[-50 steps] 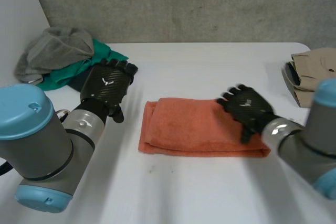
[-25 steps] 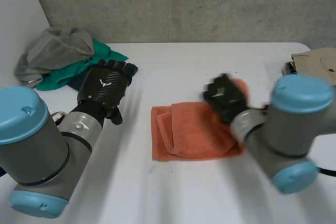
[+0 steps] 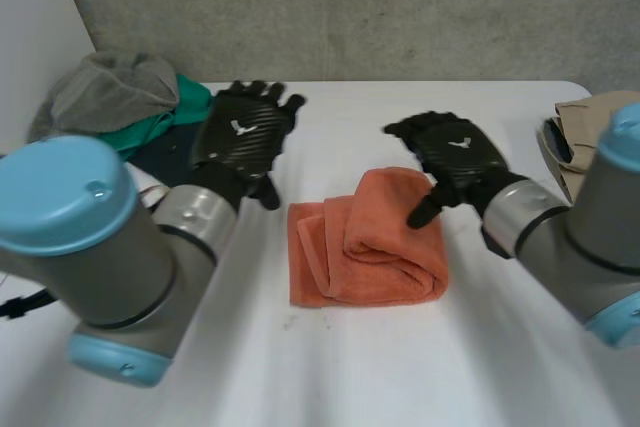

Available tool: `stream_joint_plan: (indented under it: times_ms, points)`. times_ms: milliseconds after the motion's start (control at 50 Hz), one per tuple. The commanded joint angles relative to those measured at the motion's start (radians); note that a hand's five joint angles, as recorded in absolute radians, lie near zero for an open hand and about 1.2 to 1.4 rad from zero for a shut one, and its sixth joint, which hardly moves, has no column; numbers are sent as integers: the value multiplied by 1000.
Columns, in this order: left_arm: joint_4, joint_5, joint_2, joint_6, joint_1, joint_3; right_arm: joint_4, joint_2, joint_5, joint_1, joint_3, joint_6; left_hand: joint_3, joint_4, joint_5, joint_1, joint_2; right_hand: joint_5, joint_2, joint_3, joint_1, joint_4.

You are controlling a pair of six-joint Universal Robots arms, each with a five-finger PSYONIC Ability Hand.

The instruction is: Fold the laundry.

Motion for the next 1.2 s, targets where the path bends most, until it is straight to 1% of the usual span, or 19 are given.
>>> stream_joint_plan:
  times_ms: [20,180,340,440,480,500,560,580,600,680,720,800,880,1020,1060,1080,1120,1180,1200]
  points:
    - [-57,6,-157,-47,-98,173,154,1,47,-81,-12,-4,12,19,-1,32,20,-50,-46,-43,-64,-41]
    - [-143,11,-299,-48,-175,233,174,9,77,-87,5,-53,106,113,92,126,114,-50,-46,-43,-64,-41]
    - [-127,49,-420,-44,-181,319,172,24,79,-76,-2,-57,241,248,228,261,249,-50,-46,-43,-64,-41]
    - [-127,46,-489,-41,-180,376,175,38,79,-76,-11,-56,352,359,339,372,361,-50,-46,-43,-64,-41]
    - [-127,43,-504,-41,-178,385,175,39,79,-74,-12,-56,469,476,456,489,478,-50,-46,-43,-64,-41]
    - [-127,42,-511,-42,-177,388,175,39,79,-74,-14,-56,644,651,631,664,653,-50,-46,-43,-64,-41]
    - [-126,42,-512,-45,-175,385,177,43,79,-74,-26,-59,927,934,914,947,935,-50,-46,-43,-64,-41]
    - [-126,40,-509,-47,-174,382,177,43,79,-74,-29,-63,1163,1170,1150,1183,1172,-50,-46,-43,-64,-41]
    - [-126,39,-505,-47,-172,379,177,44,79,-74,-34,-65,1186,1193,1172,1206,1194,-50,-46,-43,-64,-41]
    - [-127,19,-478,-47,-175,342,206,46,80,-74,-75,-68,1186,1193,1173,1206,1194,-50,-46,-43,-64,-41]
    - [-127,-6,-446,-47,-177,313,262,55,77,-74,-116,-64,1186,1193,1173,1206,1194,-50,-46,-43,-64,-41]
    - [-124,-85,-321,-34,-181,188,377,102,59,-53,-205,-47,1186,1193,1173,1206,1194,-50,-46,-43,-64,-41]
    - [-129,-122,-241,-28,-186,96,456,170,24,1,-291,-21,1186,1193,1173,1206,1194,-50,-46,-43,-64,-41]
    - [-126,-135,-182,-25,-190,-27,474,256,-7,33,-339,-8,1186,1193,1173,1206,1194,-50,-46,-43,-64,-41]
    - [-130,-136,-181,-25,-190,-40,473,274,-7,53,-345,-10,903,910,890,923,911,-50,-46,-43,-64,-41]
    - [-132,-138,-179,-24,-190,-40,471,283,-6,60,-350,-10,712,720,699,733,721,-50,-46,-43,-64,-41]
    - [-135,-144,-173,-16,-190,-31,468,311,2,74,-353,-21,223,230,210,243,232,-50,-46,-43,-64,-41]
    - [-132,-156,-146,-2,-190,-24,467,343,7,77,-356,-27,168,175,154,188,176,-50,-46,-43,-64,-41]
    - [-124,-159,-118,4,-186,-17,464,348,8,77,-357,-28,71,79,58,92,80,-50,-46,-43,-64,-41]
